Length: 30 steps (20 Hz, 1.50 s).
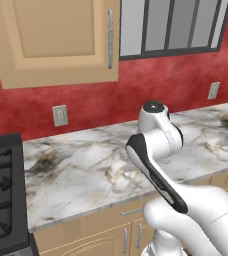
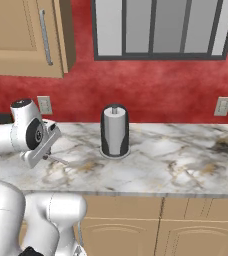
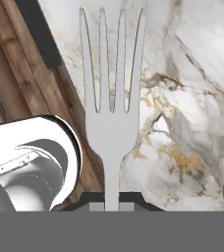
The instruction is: Organize the utensils by type. Pick up the wooden spoons from the counter and place them in the open cabinet. Then pick up the metallic utensils from the counter and place them in the open drawer.
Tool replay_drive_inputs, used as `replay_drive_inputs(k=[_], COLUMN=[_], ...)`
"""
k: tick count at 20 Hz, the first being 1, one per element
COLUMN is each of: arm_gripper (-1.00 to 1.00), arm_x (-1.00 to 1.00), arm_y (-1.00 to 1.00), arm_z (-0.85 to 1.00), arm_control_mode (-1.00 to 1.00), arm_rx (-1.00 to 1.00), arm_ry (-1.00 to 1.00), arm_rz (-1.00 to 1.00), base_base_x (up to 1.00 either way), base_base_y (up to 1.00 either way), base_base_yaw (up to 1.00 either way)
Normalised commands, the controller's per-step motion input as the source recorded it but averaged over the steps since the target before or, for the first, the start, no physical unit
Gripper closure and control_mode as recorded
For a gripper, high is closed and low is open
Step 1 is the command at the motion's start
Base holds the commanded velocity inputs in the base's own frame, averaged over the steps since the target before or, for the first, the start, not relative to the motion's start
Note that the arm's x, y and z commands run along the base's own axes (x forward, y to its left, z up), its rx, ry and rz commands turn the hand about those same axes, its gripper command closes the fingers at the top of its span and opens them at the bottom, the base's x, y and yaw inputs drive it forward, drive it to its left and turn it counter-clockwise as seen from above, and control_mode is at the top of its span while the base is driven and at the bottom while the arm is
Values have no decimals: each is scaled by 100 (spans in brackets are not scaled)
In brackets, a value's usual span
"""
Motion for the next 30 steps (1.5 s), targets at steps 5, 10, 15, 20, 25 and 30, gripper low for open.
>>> replay_drive_inputs(k=[5,10,15,20,25,30], arm_gripper=[100,100,100,100,100,100], arm_x=[-14,0,0,-20,-15,0], arm_y=[4,0,0,0,0,0], arm_z=[12,0,0,0,0,0], arm_control_mode=[-100,-100,-100,-100,100,100], arm_rx=[-2,0,0,0,0,0], arm_ry=[-3,0,0,-4,-5,0], arm_rz=[3,0,0,0,0,0], base_base_x=[0,0,0,0,-67,-53], base_base_y=[0,0,0,0,4,39], base_base_yaw=[0,0,0,0,3,30])
